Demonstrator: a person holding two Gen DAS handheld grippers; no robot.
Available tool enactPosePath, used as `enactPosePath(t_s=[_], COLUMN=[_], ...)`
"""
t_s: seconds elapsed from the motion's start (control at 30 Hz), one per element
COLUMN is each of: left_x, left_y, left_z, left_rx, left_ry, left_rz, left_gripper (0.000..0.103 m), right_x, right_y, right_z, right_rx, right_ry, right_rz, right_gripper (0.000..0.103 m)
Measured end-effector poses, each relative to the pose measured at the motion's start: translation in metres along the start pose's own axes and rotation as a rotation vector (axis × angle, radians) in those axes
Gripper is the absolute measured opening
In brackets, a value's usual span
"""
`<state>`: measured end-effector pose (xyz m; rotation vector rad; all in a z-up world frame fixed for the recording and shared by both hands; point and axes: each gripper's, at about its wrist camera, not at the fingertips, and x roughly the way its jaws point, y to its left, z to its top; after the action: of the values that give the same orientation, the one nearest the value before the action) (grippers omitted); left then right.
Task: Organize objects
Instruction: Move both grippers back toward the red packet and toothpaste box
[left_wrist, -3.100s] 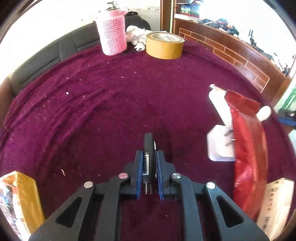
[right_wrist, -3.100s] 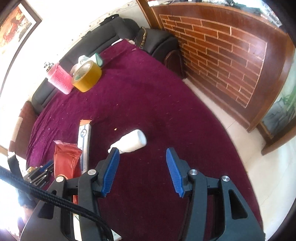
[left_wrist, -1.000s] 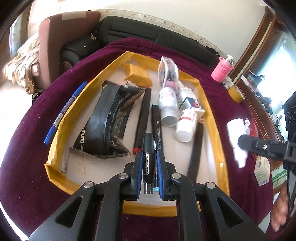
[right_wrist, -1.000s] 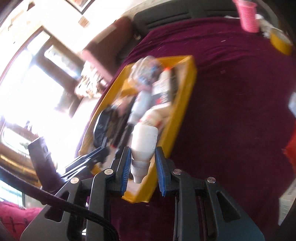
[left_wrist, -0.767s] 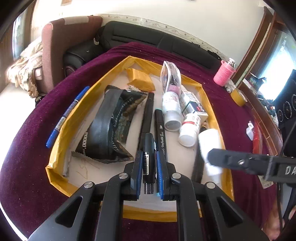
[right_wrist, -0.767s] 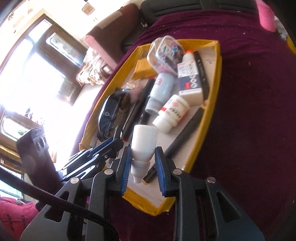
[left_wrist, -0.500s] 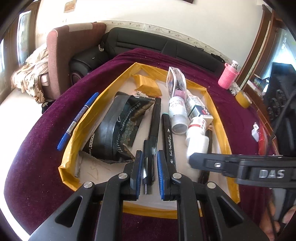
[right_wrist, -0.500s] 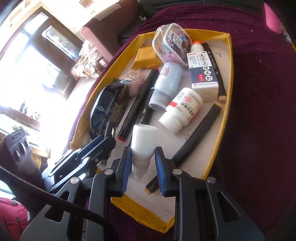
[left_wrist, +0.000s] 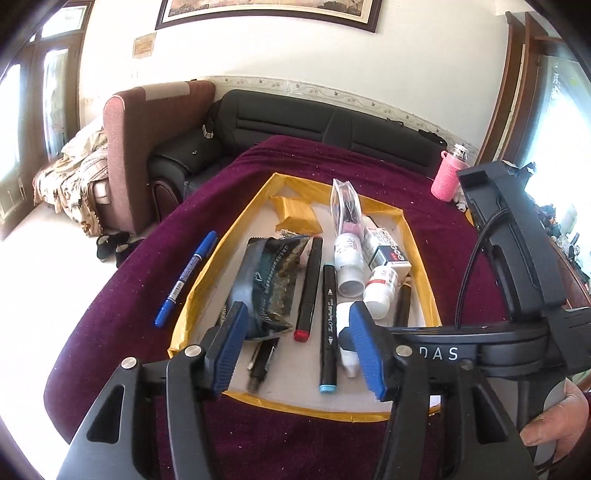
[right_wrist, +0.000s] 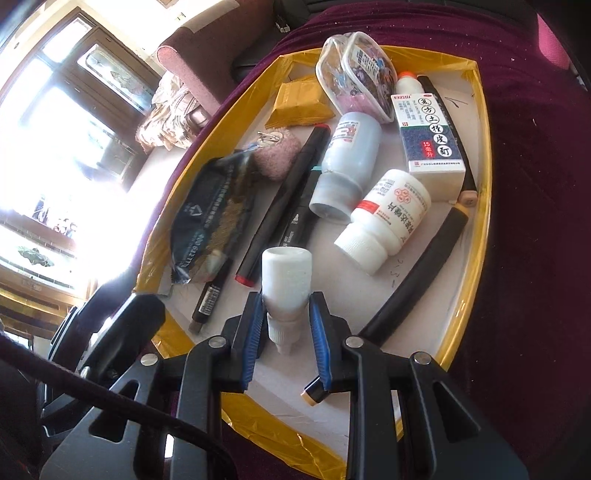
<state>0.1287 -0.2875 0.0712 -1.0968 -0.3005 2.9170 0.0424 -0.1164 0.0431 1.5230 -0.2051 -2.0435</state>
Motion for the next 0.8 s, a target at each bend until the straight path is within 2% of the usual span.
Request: enactPosePath(t_s=[0.13,0.37,0.5,0.6,0.67,0.73,0.8], left_x=[-0.001,-0.013,-0.036,-0.048,-0.051,-0.050,-0.046], left_y=[0.000,-0.004,-0.011,-0.023,-0.032,-0.043,-0.055], left_z=[0.001,0.002,0.008,0.010,0.010,0.009,0.009], left_rx=[-0.006,-0.036,-0.049,-0.014,0.006,0.029,0.045], left_ry=[0.006,0.018,-0.032,-0.072,-0.085,-0.089,-0.077], left_rz=[0.006,-0.006,-0.044,-0.091,-0.113,-0.143,-0.170], left_gripper=[0.054,0.054,0.054,0.054,0.054,0.054,0.054], right_x=[-0.009,-0.042,-0.068,-0.097,-0.126,-0.164,-0.196], right_y=[0.001,-0.005,-0.021,-0.048,-0.080,-0.125,-0.168], right_z=[0.000,-0.002,-0.009,-0.016,-0.023,-0.030,-0.035], right_rx=[-0.005,-0.031,-0.048,-0.023,0.023,0.095,0.182], right_ry=[-0.017,-0.099,-0.152,-0.207,-0.245,-0.309,-0.364], right_rz=[0.016,0.024,0.000,-0.030,-0.051,-0.114,-0.198], right_gripper=[0.026,0.043,0.044,0.044,0.044,0.045,0.053])
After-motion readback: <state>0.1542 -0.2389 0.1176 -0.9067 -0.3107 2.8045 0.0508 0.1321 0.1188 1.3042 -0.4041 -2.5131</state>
